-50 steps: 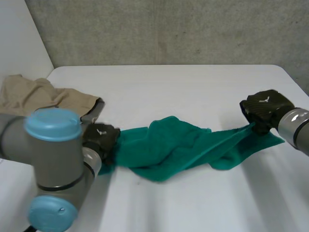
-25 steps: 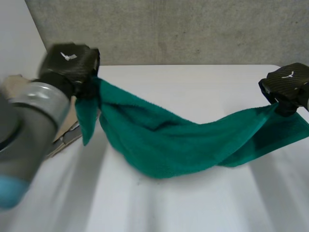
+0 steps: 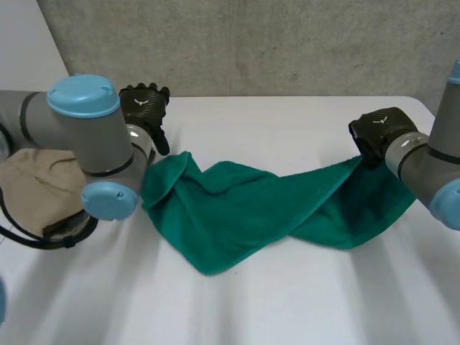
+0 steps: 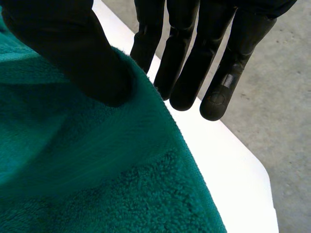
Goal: Fold the laundry.
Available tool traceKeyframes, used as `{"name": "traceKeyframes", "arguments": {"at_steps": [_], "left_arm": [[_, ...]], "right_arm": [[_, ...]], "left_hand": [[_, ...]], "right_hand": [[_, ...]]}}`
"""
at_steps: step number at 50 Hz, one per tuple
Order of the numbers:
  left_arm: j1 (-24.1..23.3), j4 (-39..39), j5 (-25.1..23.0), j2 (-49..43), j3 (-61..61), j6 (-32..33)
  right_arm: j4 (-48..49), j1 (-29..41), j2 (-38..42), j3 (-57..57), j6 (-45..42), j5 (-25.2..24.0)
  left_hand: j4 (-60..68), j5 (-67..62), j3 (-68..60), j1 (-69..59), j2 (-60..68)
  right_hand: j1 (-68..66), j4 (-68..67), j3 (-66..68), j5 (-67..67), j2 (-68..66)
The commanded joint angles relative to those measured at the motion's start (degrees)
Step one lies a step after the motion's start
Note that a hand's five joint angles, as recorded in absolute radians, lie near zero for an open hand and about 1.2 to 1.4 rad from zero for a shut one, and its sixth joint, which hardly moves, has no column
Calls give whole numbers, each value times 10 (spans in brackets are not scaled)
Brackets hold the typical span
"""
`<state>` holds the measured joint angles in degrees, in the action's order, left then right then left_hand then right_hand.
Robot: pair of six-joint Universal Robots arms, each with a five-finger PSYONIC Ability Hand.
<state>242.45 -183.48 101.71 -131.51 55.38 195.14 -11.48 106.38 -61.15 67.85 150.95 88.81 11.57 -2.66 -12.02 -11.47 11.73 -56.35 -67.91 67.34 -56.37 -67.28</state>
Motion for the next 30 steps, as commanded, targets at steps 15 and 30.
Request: {"name": "traceKeyframes", "arguments": {"at_steps": [15, 30], "left_arm": [[-166, -6, 16, 235, 435, -25], [-167, -48, 20, 149, 419, -24]], "right_arm": [[21, -3, -7, 47, 30, -12], [23, -5, -15, 99, 31, -44]], "left_hand": [[232, -221, -227, -233, 230], [156, -145, -152, -157, 155]], "right_hand": [[-237, -121, 127, -136, -127], [-237, -121, 127, -136, -127]]}}
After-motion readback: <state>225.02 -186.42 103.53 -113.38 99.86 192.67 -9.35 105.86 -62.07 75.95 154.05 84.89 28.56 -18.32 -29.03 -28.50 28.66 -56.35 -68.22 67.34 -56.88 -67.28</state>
